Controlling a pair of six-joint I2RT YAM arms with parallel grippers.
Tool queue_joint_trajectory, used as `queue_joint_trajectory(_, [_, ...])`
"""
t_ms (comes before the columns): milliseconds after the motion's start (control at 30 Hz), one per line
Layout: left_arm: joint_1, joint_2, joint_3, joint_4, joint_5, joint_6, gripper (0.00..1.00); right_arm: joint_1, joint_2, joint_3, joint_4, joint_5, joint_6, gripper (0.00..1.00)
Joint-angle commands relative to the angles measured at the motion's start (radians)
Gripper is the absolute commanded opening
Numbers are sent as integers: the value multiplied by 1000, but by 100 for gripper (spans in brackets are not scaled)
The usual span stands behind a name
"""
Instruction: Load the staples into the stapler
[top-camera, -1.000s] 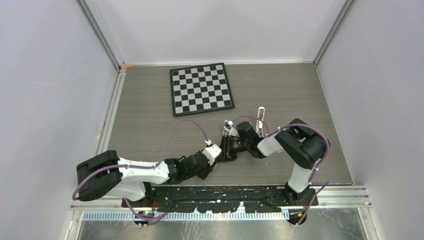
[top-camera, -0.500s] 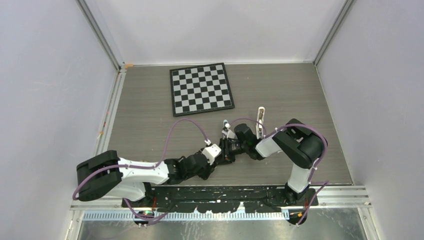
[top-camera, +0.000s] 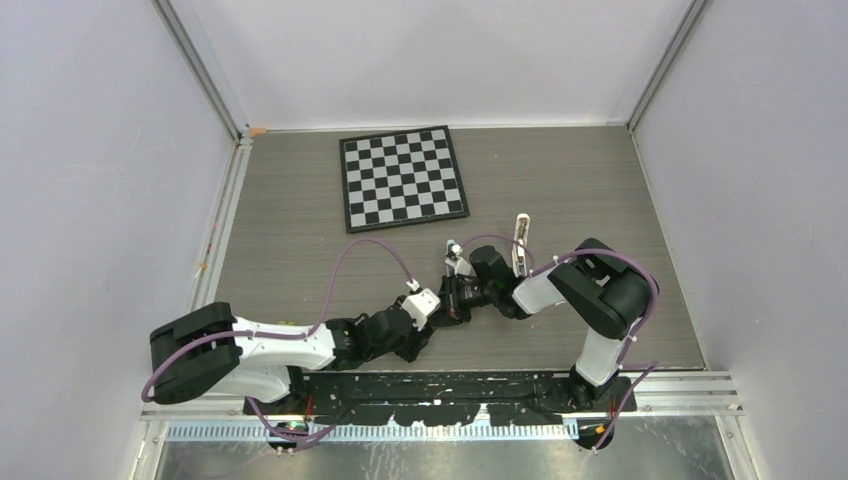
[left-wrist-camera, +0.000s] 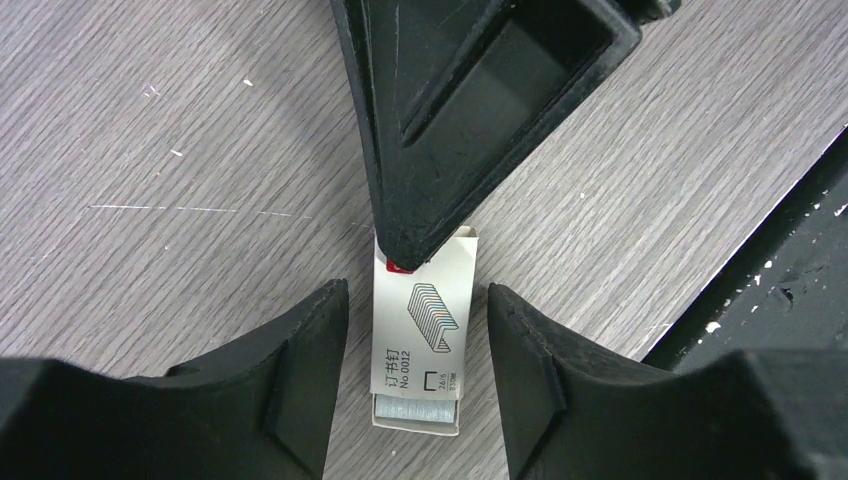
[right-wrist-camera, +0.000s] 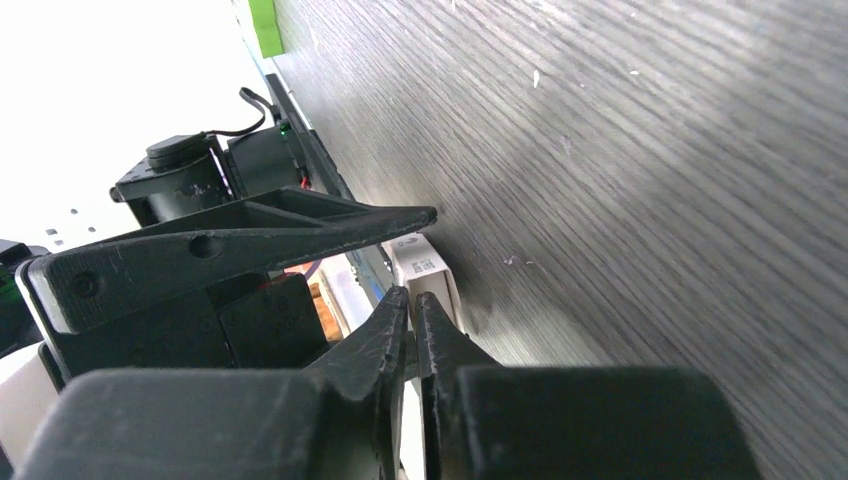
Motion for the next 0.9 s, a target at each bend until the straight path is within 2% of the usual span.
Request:
queue_joint_trajectory(0, [-4,-27,15,4,-2,-12,56,-5,-39,2,20,8,-12,11])
queue_joint_trajectory(200, [-4,-73,35,-77,-6,-29,62,-16,-39,-5,19,5,-19,1])
queue_joint_trajectory(400, [-3,-118,30,-139,-29,-41,68,-41,-55,-21,21,-8,-33,1])
queue_joint_trajectory(600, [-3,-151,23,-145,11,-34,74,-60,-104,-43,-40,-7,-91,1])
queue_joint_trajectory(867, [-2,-74,60,-158,31,-27,73,-77,-118,-56,-41,-21,-105,1])
